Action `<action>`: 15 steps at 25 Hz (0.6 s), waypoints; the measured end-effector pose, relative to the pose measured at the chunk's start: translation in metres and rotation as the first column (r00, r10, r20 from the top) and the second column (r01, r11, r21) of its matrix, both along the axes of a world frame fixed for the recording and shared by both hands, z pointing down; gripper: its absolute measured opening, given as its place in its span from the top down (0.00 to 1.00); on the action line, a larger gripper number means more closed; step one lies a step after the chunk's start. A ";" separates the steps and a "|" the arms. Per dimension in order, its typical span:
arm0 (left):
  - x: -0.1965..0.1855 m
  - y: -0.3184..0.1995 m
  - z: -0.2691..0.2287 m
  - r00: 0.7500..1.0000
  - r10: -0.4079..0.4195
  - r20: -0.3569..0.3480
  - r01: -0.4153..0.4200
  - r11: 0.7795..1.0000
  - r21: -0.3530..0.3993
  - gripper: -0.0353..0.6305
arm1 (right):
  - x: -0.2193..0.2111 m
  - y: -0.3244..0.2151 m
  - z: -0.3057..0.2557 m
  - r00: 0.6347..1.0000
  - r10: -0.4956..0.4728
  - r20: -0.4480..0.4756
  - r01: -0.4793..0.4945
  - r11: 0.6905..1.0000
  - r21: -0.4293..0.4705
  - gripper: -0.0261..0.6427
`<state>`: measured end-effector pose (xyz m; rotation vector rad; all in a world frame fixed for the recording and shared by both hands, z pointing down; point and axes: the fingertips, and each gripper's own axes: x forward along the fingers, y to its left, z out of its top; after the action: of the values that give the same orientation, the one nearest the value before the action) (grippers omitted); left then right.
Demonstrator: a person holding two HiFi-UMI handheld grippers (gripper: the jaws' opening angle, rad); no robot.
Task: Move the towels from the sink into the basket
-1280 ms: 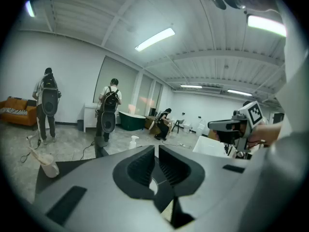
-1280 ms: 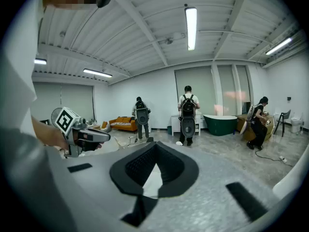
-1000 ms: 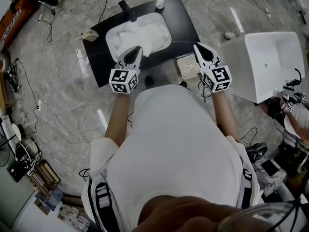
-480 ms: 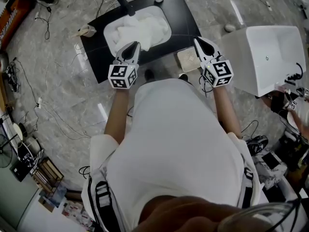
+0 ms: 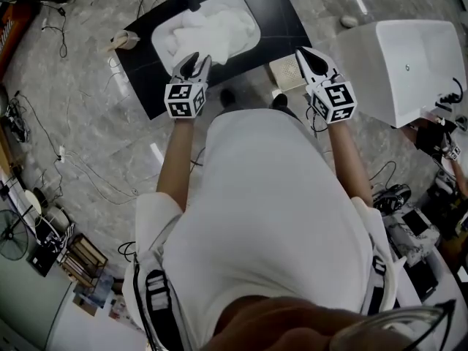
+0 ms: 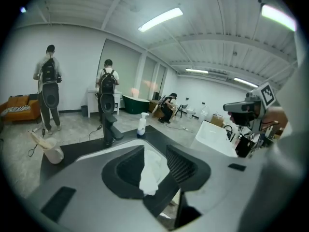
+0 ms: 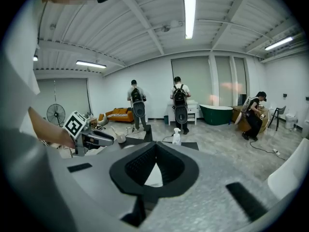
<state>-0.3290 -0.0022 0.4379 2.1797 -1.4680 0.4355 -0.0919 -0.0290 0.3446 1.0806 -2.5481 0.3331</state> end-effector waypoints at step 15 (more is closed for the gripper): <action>-0.070 -0.063 0.151 0.985 0.112 0.127 -0.082 0.972 -0.222 0.51 | -0.041 -0.003 0.067 0.998 0.067 -0.018 -0.069 0.986 -0.155 0.97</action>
<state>-0.3988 -0.0657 0.5891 2.0882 -1.3184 0.7590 -0.1333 -0.0323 0.4121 1.1081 -2.4317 0.5315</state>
